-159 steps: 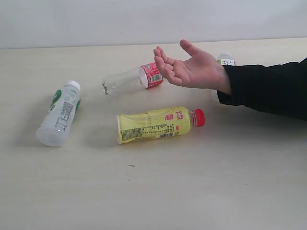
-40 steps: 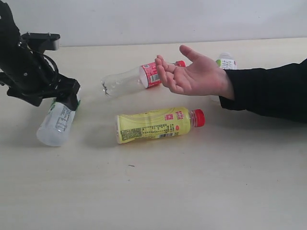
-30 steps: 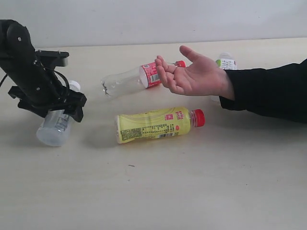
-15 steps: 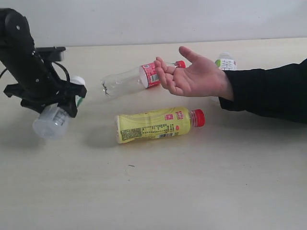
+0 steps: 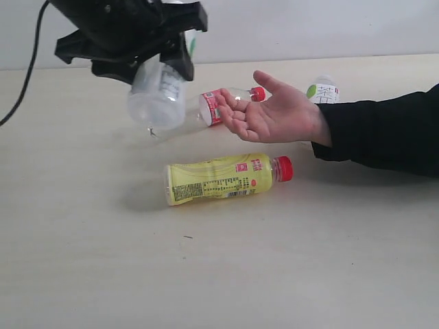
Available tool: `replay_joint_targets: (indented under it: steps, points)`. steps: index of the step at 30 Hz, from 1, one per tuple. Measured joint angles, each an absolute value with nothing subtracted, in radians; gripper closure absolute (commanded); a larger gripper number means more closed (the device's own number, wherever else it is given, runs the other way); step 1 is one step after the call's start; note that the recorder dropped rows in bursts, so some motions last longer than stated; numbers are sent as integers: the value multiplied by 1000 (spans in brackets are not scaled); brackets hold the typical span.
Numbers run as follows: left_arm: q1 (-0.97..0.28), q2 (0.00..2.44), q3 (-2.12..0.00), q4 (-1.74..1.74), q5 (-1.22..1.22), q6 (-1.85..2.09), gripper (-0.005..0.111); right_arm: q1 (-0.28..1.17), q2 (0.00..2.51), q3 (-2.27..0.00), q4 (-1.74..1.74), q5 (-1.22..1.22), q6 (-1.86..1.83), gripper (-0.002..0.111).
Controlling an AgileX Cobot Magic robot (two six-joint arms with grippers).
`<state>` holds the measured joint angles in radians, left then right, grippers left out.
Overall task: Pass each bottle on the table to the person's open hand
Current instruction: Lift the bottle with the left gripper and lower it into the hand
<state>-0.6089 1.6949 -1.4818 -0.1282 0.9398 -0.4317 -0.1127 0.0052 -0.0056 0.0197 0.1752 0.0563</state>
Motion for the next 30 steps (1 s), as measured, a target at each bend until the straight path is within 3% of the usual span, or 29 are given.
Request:
replay_joint_targets:
  steps: [9, 12, 24, 27, 30]
  points:
    - [-731, 1878, -1706, -122, 966, -539, 107, -113, 5, -6, 20, 175, 56, 108]
    - [-753, 1962, -1759, -119, 861, -591, 107, -113, 5, -6, 20, 175, 56, 108]
    - [-753, 2151, -1775, -125, 649, -713, 106, -113, 5, -6, 20, 175, 56, 108]
    - [-749, 2151, -1775, -127, 640, -713, 99, -113, 5, -6, 20, 175, 56, 108]
    - [-749, 2151, -1775, -127, 635, -718, 82, -113, 5, -6, 20, 175, 56, 108]
